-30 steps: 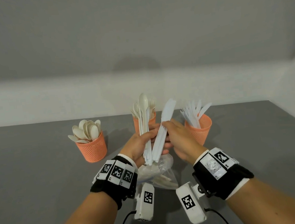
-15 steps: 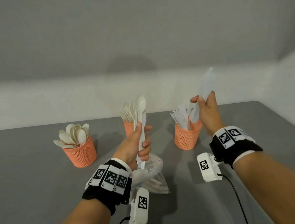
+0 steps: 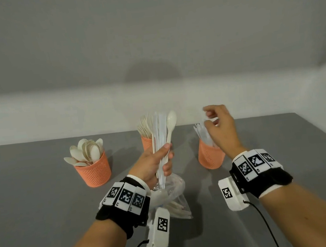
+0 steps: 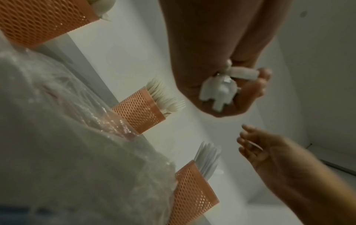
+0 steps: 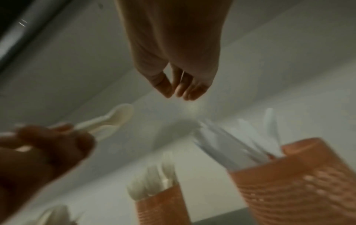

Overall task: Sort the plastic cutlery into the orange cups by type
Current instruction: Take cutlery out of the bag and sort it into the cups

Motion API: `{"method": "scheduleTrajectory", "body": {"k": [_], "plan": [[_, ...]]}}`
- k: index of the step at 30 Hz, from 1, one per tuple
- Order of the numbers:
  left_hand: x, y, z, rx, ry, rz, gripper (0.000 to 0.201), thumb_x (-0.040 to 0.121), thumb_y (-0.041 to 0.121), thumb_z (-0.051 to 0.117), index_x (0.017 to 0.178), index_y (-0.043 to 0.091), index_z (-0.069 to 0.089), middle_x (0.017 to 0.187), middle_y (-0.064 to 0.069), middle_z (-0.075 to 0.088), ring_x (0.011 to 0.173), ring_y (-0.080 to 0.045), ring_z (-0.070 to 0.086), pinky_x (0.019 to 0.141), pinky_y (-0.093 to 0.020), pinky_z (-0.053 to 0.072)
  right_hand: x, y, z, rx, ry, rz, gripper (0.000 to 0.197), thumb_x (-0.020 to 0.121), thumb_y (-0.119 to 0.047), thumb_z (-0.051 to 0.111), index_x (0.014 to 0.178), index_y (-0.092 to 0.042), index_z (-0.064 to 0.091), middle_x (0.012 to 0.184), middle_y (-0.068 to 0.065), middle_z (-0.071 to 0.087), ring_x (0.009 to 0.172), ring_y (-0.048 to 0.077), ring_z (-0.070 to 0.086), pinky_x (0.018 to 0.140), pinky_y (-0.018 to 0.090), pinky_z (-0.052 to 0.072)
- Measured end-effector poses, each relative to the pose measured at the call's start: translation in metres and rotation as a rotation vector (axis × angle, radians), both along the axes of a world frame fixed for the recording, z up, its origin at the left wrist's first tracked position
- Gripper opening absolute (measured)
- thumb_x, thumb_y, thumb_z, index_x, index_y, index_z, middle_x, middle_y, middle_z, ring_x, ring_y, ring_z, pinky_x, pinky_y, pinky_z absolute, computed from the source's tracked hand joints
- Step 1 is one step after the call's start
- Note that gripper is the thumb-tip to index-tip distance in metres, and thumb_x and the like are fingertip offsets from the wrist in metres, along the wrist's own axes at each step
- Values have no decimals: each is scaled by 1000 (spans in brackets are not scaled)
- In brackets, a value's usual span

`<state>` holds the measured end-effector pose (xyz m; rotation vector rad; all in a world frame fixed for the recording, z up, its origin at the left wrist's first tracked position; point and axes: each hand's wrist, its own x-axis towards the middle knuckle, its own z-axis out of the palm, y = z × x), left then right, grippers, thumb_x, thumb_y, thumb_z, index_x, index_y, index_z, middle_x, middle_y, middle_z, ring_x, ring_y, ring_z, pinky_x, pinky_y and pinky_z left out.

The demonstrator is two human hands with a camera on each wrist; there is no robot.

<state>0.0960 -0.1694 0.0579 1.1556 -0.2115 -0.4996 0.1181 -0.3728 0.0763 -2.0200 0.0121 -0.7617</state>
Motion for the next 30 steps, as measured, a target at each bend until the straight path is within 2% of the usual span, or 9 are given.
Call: {"method": "scheduleTrajectory", "body": {"k": [3,8,11,14,17,22,24,26,30], "plan": [[1,-4,0,0,-2,3,15,93,22,49,84,10,46,54,3,43,33,-4,32,34,-15,30,-11,25,7,2,234,282,17,86,-1,56,89,-14,67,84,-3,63,70,-8,56,70,9,42],[-1,-8,-2,23,36,-31,32,83,9,59,57,7,42,37,1,34,24,-4,27,29,-10,22,-24,51,6,277,629,687,20,95,-20,49,109,-18,63,94,-4,66,88,9,58,76,25,41],[1,-2,0,6,122,-105,21,78,1,51,60,6,43,35,1,36,22,-5,27,28,-9,22,-23,58,5,394,683,721,28,94,-19,50,119,-8,59,109,13,63,102,21,53,87,35,37],[0,2,1,-21,205,-216,4,67,10,41,65,9,38,37,-2,37,23,-8,30,28,-11,27,-24,67,7,390,712,726,37,92,-20,54,127,-10,54,128,21,56,112,23,52,99,40,38],[-1,3,-2,-29,190,-229,11,68,18,38,69,8,40,41,-5,39,26,-11,33,31,-12,30,-26,72,11,389,698,665,33,92,-17,54,122,-2,56,126,27,56,107,24,54,102,40,41],[-3,1,0,-47,184,-108,29,84,18,28,86,7,55,56,-14,59,29,-19,45,34,-16,37,-28,74,11,395,635,588,25,94,-17,48,111,-12,65,118,28,61,97,25,56,90,28,46],[-3,-1,1,1,138,-46,29,93,18,30,94,5,56,60,-13,63,36,-21,53,37,-22,44,-30,71,10,419,587,548,23,95,-17,45,93,-21,67,91,15,72,82,18,60,71,13,49],[-5,-4,4,72,64,7,30,98,16,31,98,2,58,63,-12,66,42,-20,58,40,-24,49,-33,69,10,470,539,536,27,97,-15,42,84,-22,64,65,-7,71,63,4,62,55,9,46],[-7,-12,6,167,-59,59,21,99,19,39,98,11,59,76,-15,66,48,-19,64,46,-27,55,-39,69,11,475,432,518,25,95,-16,50,77,-25,65,56,-12,68,50,-4,59,47,9,43]]}}
